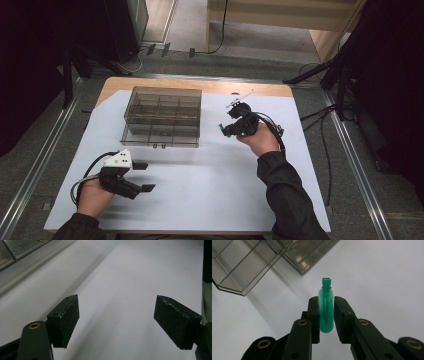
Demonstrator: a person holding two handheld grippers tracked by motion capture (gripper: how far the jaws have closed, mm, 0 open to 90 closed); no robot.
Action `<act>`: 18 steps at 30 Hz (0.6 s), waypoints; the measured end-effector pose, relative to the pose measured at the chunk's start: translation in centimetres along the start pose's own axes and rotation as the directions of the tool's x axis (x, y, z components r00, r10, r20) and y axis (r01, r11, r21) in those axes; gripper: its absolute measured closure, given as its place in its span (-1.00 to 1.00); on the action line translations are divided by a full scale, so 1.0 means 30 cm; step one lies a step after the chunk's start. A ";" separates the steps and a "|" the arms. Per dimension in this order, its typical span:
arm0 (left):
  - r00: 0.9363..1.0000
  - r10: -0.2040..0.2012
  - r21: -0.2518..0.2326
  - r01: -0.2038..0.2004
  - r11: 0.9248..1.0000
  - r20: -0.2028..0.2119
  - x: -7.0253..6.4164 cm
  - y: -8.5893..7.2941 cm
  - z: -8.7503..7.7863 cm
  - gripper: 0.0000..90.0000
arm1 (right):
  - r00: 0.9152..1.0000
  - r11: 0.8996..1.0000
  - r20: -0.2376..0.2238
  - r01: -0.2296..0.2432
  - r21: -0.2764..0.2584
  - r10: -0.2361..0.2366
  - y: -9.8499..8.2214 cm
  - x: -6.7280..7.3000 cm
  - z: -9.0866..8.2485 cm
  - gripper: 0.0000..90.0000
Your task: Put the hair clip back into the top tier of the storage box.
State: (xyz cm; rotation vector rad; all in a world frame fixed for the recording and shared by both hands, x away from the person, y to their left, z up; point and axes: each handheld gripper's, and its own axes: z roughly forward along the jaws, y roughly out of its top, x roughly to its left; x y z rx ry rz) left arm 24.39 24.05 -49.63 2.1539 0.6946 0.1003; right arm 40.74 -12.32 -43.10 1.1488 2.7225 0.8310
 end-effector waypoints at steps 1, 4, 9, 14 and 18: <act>1.000 0.000 0.000 0.000 1.000 -0.001 0.000 0.000 0.000 -0.53 | 1.000 1.000 -0.003 0.007 -0.001 -0.007 0.000 0.001 -0.004 0.72; 1.000 0.001 0.000 -0.001 1.000 -0.003 0.000 0.000 0.001 -0.53 | 1.000 1.000 0.000 0.016 -0.005 -0.016 0.003 0.009 -0.014 0.72; 1.000 0.001 0.000 -0.001 1.000 -0.001 0.000 0.000 0.002 -0.53 | 1.000 0.999 0.003 0.031 -0.013 -0.031 0.011 0.033 -0.032 0.72; 1.000 0.002 -0.001 -0.002 1.000 0.002 -0.003 0.002 0.005 -0.53 | 0.999 0.999 -0.009 0.045 -0.015 -0.045 0.017 0.049 -0.048 0.72; 1.000 -0.006 -0.013 0.006 1.000 0.017 -0.006 0.003 0.006 -0.53 | 0.998 0.998 -0.005 0.058 -0.018 -0.058 0.027 0.067 -0.062 0.72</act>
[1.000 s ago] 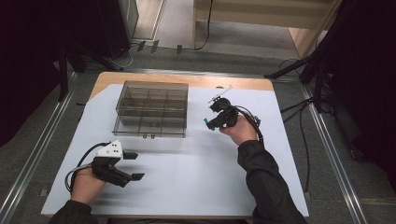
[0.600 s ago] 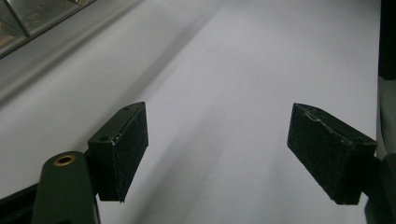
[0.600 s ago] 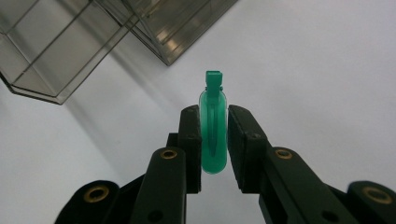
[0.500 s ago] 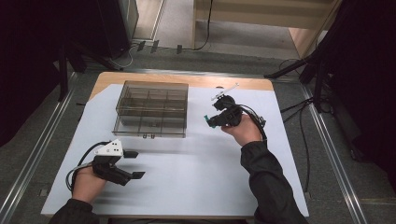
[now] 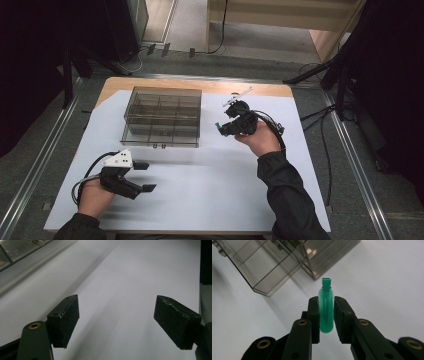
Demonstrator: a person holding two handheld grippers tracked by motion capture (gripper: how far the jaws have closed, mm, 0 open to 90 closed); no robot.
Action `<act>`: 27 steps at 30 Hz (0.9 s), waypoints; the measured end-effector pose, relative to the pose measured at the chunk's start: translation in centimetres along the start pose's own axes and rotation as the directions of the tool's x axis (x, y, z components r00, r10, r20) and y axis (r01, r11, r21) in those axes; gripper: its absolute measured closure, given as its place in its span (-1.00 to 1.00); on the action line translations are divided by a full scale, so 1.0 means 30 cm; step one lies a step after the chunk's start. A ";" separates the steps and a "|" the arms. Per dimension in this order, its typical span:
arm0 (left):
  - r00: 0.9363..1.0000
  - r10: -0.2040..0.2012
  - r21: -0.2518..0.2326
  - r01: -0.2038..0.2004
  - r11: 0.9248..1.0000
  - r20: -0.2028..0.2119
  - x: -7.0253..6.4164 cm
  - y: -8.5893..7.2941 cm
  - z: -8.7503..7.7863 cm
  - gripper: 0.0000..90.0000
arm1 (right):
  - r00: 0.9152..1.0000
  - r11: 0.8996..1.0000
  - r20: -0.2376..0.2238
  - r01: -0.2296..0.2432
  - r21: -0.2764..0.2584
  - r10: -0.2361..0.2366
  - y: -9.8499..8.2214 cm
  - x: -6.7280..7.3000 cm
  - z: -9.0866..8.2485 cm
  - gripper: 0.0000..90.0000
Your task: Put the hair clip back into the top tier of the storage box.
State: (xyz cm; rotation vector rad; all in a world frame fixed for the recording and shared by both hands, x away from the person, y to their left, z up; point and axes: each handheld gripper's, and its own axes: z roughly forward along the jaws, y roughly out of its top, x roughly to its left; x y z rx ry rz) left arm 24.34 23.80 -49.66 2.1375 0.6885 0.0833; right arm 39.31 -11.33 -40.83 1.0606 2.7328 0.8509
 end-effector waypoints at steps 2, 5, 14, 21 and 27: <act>1.000 -0.004 0.001 0.004 1.000 -0.001 0.000 -0.003 -0.001 -0.53 | 1.000 1.000 0.000 0.009 -0.006 -0.009 0.007 0.007 -0.003 0.72; 1.000 -0.007 -0.001 0.007 1.000 -0.005 0.002 -0.009 -0.004 -0.53 | 1.000 1.000 -0.008 0.016 -0.007 -0.016 0.018 0.018 -0.005 0.72; 1.000 -0.008 0.009 0.009 1.000 -0.019 -0.010 -0.021 -0.013 -0.53 | 0.999 0.999 -0.020 0.048 -0.017 -0.048 0.044 0.040 -0.008 0.72; 1.000 -0.023 -0.013 0.023 1.000 -0.007 -0.021 -0.031 -0.025 -0.53 | 0.997 0.997 -0.034 0.074 -0.022 -0.075 0.067 0.069 -0.012 0.72; 0.999 -0.030 -0.011 0.029 1.000 -0.018 -0.024 -0.041 -0.030 -0.53 | 0.995 0.995 -0.044 0.091 -0.034 -0.092 0.087 0.093 -0.016 0.72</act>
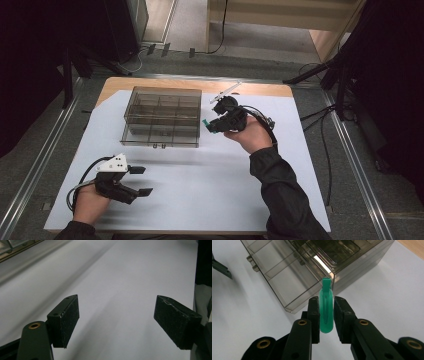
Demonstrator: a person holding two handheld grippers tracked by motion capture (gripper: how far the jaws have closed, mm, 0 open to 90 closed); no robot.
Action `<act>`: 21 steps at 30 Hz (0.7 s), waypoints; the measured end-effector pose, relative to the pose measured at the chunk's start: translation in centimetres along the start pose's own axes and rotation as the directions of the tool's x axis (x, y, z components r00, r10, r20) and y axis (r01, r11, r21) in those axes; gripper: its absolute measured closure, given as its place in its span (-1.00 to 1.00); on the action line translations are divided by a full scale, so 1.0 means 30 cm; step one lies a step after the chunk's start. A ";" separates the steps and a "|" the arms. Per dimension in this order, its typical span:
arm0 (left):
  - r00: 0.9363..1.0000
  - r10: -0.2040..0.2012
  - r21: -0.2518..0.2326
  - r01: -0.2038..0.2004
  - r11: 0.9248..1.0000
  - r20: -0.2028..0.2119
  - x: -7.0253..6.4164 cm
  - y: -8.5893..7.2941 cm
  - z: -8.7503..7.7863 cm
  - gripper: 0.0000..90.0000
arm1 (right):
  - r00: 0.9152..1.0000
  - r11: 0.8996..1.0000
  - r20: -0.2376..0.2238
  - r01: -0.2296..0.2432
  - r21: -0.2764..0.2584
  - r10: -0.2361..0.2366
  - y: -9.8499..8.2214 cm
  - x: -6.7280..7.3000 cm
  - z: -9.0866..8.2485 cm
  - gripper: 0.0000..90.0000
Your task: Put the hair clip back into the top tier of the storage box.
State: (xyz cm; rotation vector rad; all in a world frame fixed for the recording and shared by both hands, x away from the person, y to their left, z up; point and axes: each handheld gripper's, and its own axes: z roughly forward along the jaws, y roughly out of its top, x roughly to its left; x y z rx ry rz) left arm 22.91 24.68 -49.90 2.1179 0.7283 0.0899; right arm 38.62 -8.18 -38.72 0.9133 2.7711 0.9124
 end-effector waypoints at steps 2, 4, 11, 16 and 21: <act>1.000 0.009 0.003 -0.009 1.000 0.000 -0.001 -0.004 -0.003 -0.53 | 1.000 1.000 -0.008 0.004 -0.006 -0.004 0.007 0.007 0.000 0.72; 1.000 0.024 0.004 -0.024 1.000 0.004 -0.001 -0.006 -0.004 -0.52 | 1.000 1.000 -0.014 0.013 -0.009 -0.013 0.016 0.014 0.002 0.72; 1.000 0.031 0.021 -0.031 0.999 0.000 -0.005 -0.008 0.003 -0.51 | 0.999 0.999 -0.023 0.028 -0.016 -0.028 0.035 0.036 0.008 0.72; 1.000 0.029 0.017 -0.029 0.999 0.008 0.000 -0.011 0.001 -0.50 | 0.999 0.999 -0.037 0.029 -0.021 -0.030 0.044 0.046 0.012 0.72; 0.999 0.031 0.012 -0.031 0.999 0.014 0.003 -0.006 0.007 -0.47 | 0.998 0.999 -0.043 0.042 -0.031 -0.044 0.058 0.075 0.022 0.72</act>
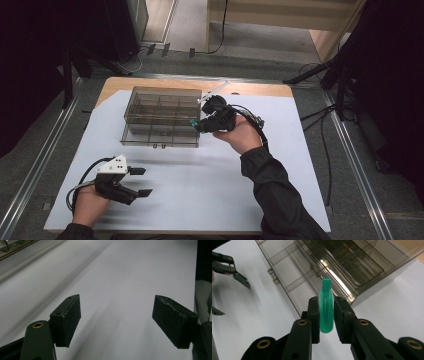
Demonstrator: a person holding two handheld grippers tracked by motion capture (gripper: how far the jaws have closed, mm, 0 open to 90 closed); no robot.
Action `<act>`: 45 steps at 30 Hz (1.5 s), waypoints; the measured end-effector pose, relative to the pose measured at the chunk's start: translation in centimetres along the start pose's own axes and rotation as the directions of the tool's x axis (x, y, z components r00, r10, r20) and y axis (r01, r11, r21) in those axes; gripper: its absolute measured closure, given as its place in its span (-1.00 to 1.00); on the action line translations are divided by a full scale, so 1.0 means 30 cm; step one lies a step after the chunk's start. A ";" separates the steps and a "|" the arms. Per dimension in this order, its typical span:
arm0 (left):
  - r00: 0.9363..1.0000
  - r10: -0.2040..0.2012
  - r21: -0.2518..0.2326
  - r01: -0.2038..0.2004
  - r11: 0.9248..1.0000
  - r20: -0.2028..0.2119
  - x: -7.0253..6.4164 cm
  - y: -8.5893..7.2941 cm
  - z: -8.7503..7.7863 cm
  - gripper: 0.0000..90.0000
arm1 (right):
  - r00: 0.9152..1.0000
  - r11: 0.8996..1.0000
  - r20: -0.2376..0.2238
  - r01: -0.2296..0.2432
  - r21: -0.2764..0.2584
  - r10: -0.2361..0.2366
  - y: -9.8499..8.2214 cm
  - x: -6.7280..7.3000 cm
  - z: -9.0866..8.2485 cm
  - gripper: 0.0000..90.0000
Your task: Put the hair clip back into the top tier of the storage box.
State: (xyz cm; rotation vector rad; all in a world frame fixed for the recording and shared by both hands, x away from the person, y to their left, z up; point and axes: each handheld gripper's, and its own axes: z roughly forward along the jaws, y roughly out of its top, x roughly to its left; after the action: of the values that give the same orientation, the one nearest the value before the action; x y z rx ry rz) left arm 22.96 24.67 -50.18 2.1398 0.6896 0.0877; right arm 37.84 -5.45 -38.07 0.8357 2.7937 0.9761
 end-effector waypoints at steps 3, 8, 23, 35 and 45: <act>1.000 -0.004 -0.001 0.004 1.000 -0.008 0.001 -0.001 -0.002 -0.47 | 1.000 1.000 -0.002 0.012 -0.004 -0.012 0.006 0.012 0.011 0.72; 1.000 -0.010 0.008 0.010 1.000 -0.007 0.003 -0.003 -0.006 -0.46 | 1.000 1.000 -0.002 0.022 0.005 -0.022 0.016 0.027 0.039 0.72; 1.000 -0.017 -0.016 0.017 1.000 0.007 0.004 -0.001 -0.014 -0.36 | 0.999 0.999 -0.012 0.036 0.026 -0.035 0.026 0.055 0.136 0.72; 1.000 -0.002 0.004 0.002 1.000 0.012 -0.005 0.001 -0.005 -0.45 | 0.998 0.996 0.003 0.057 0.069 -0.057 0.022 0.069 0.201 0.72; 1.000 -0.004 0.004 0.004 1.000 0.008 -0.009 0.002 -0.005 -0.50 | 0.998 0.995 0.022 0.059 0.078 -0.061 0.022 0.068 0.215 0.72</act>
State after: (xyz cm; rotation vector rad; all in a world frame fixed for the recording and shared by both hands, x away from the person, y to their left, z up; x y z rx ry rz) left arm 22.72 24.62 -49.98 2.1412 0.6895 0.0761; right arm 37.91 -0.37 -42.59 0.7619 2.8344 0.8489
